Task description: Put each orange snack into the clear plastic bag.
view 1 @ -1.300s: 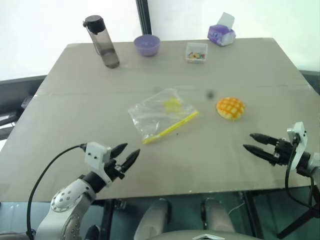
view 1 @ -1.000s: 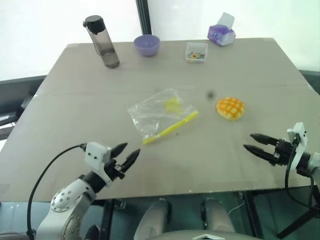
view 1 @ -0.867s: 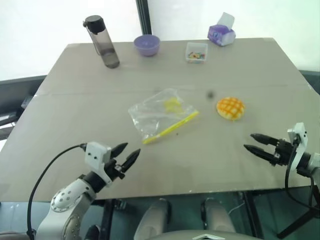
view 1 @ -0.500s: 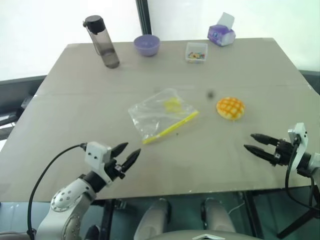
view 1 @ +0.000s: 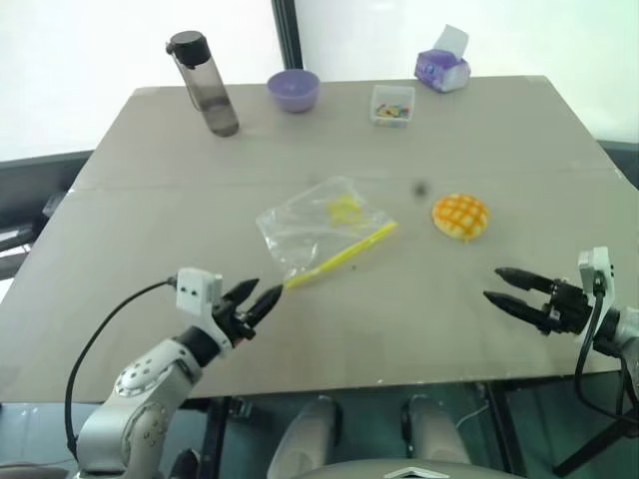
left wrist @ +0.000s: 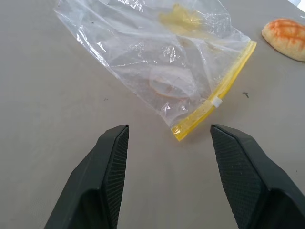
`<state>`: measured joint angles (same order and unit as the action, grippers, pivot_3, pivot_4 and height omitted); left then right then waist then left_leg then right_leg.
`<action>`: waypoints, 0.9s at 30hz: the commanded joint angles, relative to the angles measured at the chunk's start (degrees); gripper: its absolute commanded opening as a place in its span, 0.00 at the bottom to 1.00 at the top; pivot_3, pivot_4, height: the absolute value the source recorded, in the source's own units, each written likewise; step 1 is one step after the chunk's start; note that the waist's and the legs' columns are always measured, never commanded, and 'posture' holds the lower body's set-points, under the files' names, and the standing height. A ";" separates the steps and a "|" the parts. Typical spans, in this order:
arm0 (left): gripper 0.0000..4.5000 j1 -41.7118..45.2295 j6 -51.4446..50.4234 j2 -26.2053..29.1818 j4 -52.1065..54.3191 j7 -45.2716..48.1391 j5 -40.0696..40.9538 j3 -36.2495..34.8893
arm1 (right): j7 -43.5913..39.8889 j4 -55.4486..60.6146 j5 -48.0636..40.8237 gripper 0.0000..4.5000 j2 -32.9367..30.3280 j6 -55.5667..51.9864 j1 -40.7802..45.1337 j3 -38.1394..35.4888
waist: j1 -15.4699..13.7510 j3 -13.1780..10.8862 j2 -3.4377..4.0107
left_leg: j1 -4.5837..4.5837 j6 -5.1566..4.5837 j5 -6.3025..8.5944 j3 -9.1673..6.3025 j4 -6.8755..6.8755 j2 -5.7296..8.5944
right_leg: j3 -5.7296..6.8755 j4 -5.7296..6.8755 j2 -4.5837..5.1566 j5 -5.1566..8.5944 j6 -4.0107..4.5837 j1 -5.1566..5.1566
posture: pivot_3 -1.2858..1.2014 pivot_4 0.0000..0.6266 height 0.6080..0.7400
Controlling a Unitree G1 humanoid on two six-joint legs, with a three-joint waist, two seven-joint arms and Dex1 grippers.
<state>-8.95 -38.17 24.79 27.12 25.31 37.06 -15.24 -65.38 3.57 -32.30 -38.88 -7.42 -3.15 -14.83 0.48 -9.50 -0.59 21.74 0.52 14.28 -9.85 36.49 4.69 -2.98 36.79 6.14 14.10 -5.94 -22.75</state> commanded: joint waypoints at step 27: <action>0.65 20.71 -23.88 -8.56 -17.04 -15.48 12.57 -6.63 | -4.50 -2.87 8.53 0.59 -0.05 26.79 0.81 1.39 | 0.02 0.12 0.09 | -0.07 0.03 -0.02 0.00 0.11 0.03 | -0.04 0.09 -0.01 -0.02 0.00 0.05 | 0.52 0.24 1.00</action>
<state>12.35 -59.55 16.74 11.69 12.16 49.27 -21.93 -70.29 -0.09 -23.29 -38.05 18.31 -2.17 -12.68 0.50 -9.37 -0.50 21.67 0.55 14.27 -9.85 36.63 4.73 -3.02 36.87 6.13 14.09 -5.94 -22.68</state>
